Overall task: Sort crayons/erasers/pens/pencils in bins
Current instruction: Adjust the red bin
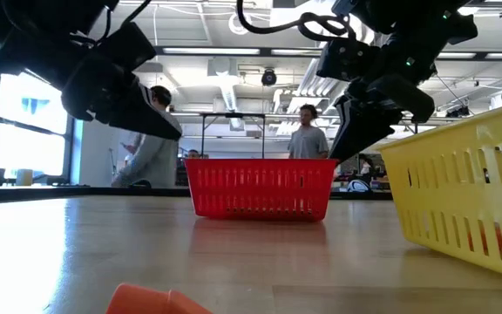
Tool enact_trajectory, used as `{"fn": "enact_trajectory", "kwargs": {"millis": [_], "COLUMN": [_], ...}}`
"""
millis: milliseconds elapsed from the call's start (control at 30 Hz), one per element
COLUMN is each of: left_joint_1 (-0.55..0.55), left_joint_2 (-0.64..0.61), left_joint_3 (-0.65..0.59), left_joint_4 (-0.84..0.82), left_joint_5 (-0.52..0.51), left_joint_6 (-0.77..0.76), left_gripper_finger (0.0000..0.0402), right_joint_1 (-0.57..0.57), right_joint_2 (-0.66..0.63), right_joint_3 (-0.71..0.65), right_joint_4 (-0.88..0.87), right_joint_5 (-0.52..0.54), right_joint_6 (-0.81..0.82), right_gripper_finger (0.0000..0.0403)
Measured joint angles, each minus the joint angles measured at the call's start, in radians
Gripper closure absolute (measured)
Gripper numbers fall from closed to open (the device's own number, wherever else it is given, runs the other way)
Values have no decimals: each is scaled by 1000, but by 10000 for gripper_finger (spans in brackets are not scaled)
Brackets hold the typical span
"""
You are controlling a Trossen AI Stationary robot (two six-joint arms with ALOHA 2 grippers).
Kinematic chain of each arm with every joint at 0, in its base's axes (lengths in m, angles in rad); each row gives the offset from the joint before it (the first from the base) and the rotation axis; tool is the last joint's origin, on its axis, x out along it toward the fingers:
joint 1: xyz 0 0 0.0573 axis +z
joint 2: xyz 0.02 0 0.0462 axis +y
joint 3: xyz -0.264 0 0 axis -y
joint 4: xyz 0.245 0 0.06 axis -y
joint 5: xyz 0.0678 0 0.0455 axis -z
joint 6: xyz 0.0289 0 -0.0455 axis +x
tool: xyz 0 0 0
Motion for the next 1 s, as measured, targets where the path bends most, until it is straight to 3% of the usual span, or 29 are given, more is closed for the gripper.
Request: {"fn": "enact_trajectory", "kwargs": {"millis": [333,500,600,700,1000], "left_joint_1": [0,0,0,0,1], "left_joint_2": [-27,-27,-27,-27,-27], "left_joint_3": [0,0,0,0,0], "left_joint_4": [0,0,0,1,18], "left_joint_5": [-2,-2,-1,1,2], "left_joint_6": [10,10,10,10,10], "left_gripper_finger": [401,401,401,401,401], "right_joint_1": [-6,3,6,-5,-16], "right_joint_2": [0,-20,-23,-4,50], "right_joint_3": [0,65,84,66,55], "right_joint_4": [47,-132,-197,-163,-40], "right_joint_5": [0,25,-27,-82,-51], "right_joint_6": [-39,-29,5,14,-50], "right_gripper_finger": [403,403,403,403,403]}}
